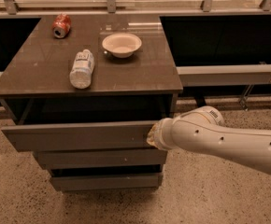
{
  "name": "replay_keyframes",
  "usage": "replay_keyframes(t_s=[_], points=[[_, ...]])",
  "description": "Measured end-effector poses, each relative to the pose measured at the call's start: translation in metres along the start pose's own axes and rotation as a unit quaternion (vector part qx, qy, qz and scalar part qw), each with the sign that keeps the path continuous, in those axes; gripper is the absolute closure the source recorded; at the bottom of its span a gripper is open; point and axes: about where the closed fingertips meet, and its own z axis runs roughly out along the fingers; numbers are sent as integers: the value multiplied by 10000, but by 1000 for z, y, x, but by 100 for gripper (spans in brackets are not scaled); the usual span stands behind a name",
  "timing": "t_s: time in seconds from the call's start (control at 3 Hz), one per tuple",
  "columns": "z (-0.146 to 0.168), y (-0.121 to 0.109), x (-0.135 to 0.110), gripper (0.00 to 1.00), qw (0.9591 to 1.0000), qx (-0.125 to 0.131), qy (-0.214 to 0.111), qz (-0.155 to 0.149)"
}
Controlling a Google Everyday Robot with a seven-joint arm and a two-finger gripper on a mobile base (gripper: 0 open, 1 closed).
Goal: Close top drawer
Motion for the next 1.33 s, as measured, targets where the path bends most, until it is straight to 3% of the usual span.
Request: replay_keyframes(t_s=[0.67, 1.0, 1.33], points=[[10, -42, 0, 100, 9993, 285, -236, -23], [13, -52, 0, 100, 9987, 274, -427, -10], [7, -27, 1, 100, 9966, -86, -814, 104]])
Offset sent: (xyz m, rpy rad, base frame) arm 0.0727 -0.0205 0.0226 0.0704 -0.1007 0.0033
